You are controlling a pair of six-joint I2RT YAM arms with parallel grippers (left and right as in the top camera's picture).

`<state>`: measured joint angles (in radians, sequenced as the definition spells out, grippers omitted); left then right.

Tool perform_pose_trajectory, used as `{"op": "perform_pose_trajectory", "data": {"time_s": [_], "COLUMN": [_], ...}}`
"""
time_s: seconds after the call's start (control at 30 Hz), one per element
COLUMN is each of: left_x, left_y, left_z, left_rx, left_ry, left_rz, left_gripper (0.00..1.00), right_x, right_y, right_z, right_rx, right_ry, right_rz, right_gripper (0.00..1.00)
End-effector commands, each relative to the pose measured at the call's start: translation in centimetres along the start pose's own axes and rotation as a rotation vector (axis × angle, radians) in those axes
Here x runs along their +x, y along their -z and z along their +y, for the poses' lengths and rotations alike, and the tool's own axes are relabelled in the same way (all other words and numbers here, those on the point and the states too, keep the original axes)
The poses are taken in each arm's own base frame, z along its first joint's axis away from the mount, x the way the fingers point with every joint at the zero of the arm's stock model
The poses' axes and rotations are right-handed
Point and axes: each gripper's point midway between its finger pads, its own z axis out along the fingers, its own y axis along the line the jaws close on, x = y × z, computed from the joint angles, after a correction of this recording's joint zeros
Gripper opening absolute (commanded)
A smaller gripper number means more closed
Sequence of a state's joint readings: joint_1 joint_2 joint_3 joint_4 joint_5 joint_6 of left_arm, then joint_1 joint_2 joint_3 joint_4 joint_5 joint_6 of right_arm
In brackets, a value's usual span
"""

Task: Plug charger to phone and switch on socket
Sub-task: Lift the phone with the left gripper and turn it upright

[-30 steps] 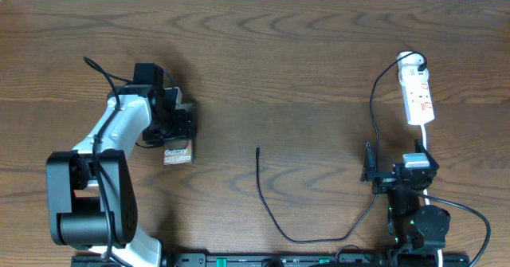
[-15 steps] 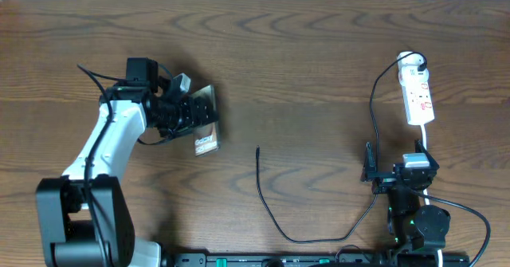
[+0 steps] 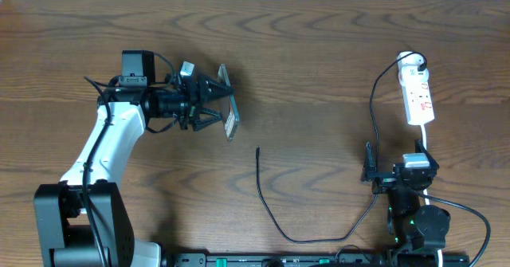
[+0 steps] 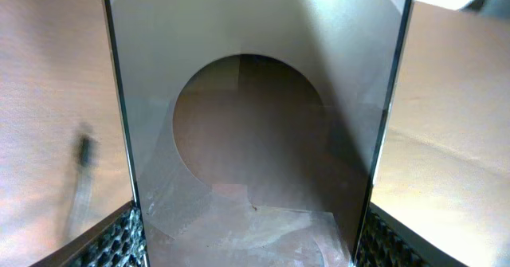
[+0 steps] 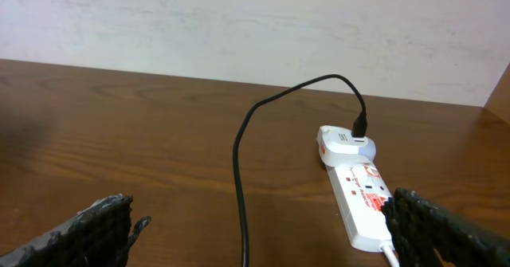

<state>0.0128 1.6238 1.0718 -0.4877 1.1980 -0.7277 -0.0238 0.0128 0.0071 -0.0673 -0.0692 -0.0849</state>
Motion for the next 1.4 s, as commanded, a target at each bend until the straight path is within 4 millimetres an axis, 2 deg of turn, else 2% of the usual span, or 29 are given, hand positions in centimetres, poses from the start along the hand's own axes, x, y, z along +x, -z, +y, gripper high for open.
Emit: {"op": "perform_pose_trajectory", "data": {"time_s": [0.0,0.23,0.6,0.83,1.2,1.37], "left_x": [2.1,3.3,4.4,4.5,4.2,3.7], "left_y": [0.8,1.1,1.6,1.6,1.5,1.3], "left_z": [-3.1,-4.1,-5.1,-5.2,-5.0,-4.8], "left_rx": [0.11,0.143,0.166,0.149,0.142,0.147], "left_ry": [0.203,0.434,0.595,0.717,0.727,0.618], "left_rz": [0.111,0.206,0.305,0.321,0.306,0.262], "left_gripper": [0.07,0.07,0.08,0.07,0.07,0.07], "right_x": [0.1,0.1,0.1,0.1,0.1,0.1], "right_y": [0.0,0.0,0.0,0.0,0.0,0.0], "right_z": [0.3,0.3,0.3,0.3,0.3,0.3], "right_rx": [-0.008,-0.008,-0.008,-0.008,-0.008,-0.008], "right_ry": [0.011,0.011,0.011,0.011,0.011,0.011], "right_rz": [0.004,0.004,0.004,0.004,0.004,0.004], "right_gripper": [0.99,0.99,0.99,0.99,0.99,0.99]}}
